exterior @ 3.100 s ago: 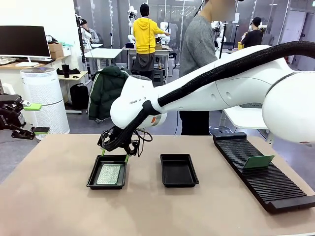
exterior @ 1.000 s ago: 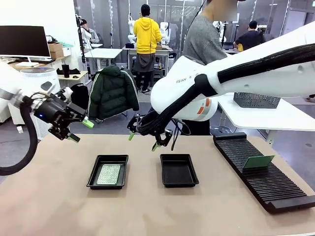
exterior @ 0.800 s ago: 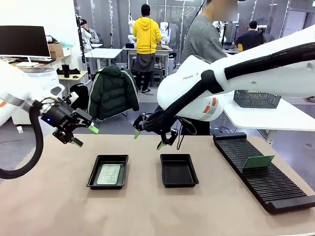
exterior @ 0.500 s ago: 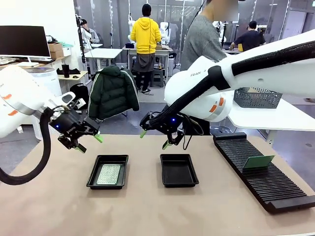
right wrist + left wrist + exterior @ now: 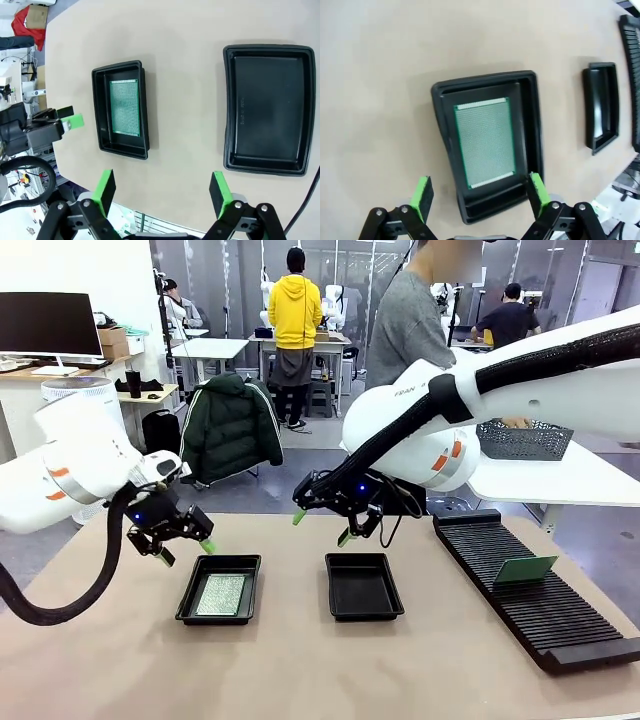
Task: Inspect and transfer BCBs to ESD trays.
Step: Pick up the ESD tray and place it on the left side of the table.
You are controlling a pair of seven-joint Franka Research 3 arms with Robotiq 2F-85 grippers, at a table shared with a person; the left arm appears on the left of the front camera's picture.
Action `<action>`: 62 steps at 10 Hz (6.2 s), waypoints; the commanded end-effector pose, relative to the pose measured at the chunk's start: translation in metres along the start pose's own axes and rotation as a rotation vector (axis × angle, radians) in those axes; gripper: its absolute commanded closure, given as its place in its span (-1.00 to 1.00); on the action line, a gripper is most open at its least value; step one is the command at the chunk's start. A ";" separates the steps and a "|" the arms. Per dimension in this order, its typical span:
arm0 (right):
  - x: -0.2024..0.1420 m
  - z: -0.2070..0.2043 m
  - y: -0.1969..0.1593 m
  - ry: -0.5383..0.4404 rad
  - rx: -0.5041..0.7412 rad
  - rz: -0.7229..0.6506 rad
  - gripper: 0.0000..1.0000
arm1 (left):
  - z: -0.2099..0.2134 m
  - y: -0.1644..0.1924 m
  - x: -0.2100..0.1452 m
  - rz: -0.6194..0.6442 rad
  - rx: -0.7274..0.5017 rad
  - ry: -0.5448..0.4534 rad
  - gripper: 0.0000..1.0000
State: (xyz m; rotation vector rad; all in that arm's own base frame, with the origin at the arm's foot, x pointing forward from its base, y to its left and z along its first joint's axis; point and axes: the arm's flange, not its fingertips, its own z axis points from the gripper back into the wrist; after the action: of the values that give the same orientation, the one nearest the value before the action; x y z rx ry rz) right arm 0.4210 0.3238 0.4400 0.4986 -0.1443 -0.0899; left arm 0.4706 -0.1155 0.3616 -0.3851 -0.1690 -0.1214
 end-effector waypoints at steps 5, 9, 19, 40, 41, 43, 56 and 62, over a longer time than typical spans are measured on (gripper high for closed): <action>-0.006 -0.004 -0.019 0.041 0.037 0.034 -1.00 | -0.036 -0.008 0.014 -0.008 0.187 0.044 -1.00; -0.006 -0.009 -0.026 0.056 0.038 0.037 -1.00 | -0.056 -0.014 0.014 -0.020 0.280 0.071 -1.00; -0.006 -0.012 -0.016 0.039 0.015 0.028 -1.00 | -0.059 -0.013 0.013 0.005 0.366 0.074 -1.00; -0.006 -0.012 -0.016 0.039 0.015 0.028 -1.00 | -0.076 -0.019 0.005 0.000 0.369 0.054 0.60; -0.006 -0.012 -0.016 0.039 0.015 0.028 -1.00 | -0.076 -0.018 0.005 0.001 0.365 0.054 0.69; -0.006 -0.012 -0.016 0.039 0.015 0.028 -1.00 | -0.076 -0.018 0.004 -0.003 0.362 0.052 0.91; -0.006 -0.012 -0.016 0.039 0.015 0.028 -1.00 | -0.035 0.053 -0.017 0.021 0.302 0.015 1.00; -0.006 -0.012 -0.016 0.039 0.015 0.028 -1.00 | 0.011 0.140 -0.025 0.029 0.292 0.012 1.00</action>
State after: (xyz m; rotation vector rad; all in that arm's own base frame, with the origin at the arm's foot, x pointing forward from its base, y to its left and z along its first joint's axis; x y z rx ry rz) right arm 0.4168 0.3172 0.4220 0.5135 -0.1159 -0.0455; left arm 0.4699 0.0074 0.3164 -0.0652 -0.1705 -0.0566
